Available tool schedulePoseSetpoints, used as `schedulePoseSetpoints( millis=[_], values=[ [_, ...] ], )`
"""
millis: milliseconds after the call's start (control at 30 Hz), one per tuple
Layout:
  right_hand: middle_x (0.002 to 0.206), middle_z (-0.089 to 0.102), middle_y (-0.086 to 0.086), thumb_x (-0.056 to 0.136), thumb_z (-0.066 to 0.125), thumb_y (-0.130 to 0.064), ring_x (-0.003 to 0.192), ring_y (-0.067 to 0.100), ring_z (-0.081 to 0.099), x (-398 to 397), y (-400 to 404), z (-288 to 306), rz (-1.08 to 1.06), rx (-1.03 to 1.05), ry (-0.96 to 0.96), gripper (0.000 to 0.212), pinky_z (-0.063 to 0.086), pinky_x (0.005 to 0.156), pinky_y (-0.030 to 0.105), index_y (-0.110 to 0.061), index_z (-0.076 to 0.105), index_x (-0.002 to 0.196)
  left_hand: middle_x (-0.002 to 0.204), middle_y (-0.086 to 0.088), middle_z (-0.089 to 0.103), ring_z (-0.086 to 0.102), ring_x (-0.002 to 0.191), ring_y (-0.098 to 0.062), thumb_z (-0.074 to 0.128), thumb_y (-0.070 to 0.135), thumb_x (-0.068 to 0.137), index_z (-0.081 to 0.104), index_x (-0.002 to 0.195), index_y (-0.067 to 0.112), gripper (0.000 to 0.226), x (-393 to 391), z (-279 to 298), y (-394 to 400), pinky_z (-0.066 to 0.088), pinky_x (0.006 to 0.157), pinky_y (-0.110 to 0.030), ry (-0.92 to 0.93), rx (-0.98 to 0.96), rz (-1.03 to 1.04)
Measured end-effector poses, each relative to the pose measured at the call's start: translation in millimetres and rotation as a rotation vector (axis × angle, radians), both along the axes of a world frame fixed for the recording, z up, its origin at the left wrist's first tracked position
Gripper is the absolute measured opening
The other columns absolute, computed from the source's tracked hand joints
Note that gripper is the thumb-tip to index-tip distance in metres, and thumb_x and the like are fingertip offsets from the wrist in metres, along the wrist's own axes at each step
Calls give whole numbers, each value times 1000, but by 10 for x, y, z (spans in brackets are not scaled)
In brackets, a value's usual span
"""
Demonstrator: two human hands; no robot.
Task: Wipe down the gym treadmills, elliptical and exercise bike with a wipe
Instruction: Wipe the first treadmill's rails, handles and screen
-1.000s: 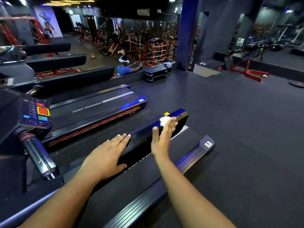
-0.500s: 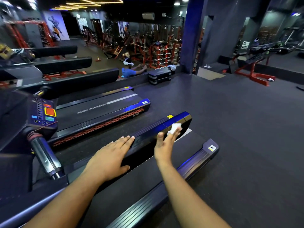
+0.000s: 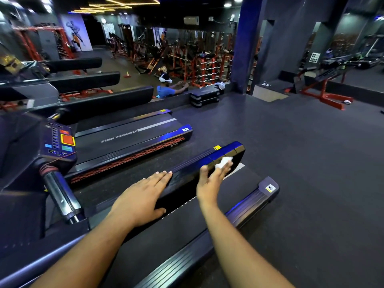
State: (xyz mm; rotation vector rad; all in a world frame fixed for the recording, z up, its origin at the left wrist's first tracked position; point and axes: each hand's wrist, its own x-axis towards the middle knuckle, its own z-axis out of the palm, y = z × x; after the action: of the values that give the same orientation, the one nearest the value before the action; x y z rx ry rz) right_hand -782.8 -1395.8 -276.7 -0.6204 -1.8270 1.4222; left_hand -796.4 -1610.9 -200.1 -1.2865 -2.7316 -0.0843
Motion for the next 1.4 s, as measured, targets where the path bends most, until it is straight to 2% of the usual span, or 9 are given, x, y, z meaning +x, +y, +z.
schedulePoseSetpoints(
  millis=[133,333,433,633,833,1067,1133,1267,1400],
  values=[
    [167,-23,10,80,30,-91,149,5,-29,148,16,-152,102,238,-60,125,-5,116,8,-1,-8,159,171,9,4,7,157,-8,64,55,90,-8,162,30,105,-11,-9,-5,13,124,-27,-3,0,3],
    [168,2,20,79,28,-89,156,33,0,21,828,260,-14,357,-352,115,16,121,61,-4,20,157,171,9,3,7,157,-9,64,55,91,-8,163,29,105,12,0,-5,14,125,-29,9,-19,12],
    [160,26,21,81,24,-91,153,38,11,89,574,298,112,712,-381,107,17,120,61,-7,39,144,171,8,5,8,157,-10,64,54,90,-7,163,28,105,1,-9,5,15,125,-30,6,-22,17],
    [160,38,9,78,29,-91,153,27,23,348,258,224,423,1174,-266,111,14,120,66,-10,39,153,171,6,8,10,157,-12,64,56,88,-3,163,27,106,-9,-57,-13,16,127,-33,16,-20,35],
    [160,34,12,69,0,-98,153,31,17,202,478,461,257,1030,-536,128,7,121,60,-10,37,153,172,3,2,4,158,-13,61,57,92,-7,163,23,104,21,-48,-45,10,128,-35,48,-67,34],
    [167,20,9,73,39,-89,157,25,6,566,-276,331,720,1223,-250,120,-1,125,50,-8,23,160,172,2,-7,-5,158,-15,52,62,96,-16,161,21,102,102,-94,-433,6,129,-40,53,-66,59],
    [166,25,8,75,42,-87,156,24,12,506,-93,361,657,1283,-250,115,6,125,57,-11,26,159,172,1,-7,-5,158,-16,51,63,96,-16,161,21,102,120,-85,-630,6,129,-40,57,-79,41],
    [161,33,15,69,13,-100,153,33,19,402,-57,508,357,1028,-493,127,12,122,57,-8,36,154,171,1,-9,-6,158,-16,53,63,95,-18,160,20,105,189,-61,-875,6,129,-41,66,-110,15],
    [153,42,21,71,41,-90,148,39,30,521,-937,388,468,1099,-350,118,18,120,59,0,44,148,171,0,-8,-4,158,-16,55,63,93,-16,160,18,108,249,-59,-1101,4,127,-41,69,-81,2]
  ],
)
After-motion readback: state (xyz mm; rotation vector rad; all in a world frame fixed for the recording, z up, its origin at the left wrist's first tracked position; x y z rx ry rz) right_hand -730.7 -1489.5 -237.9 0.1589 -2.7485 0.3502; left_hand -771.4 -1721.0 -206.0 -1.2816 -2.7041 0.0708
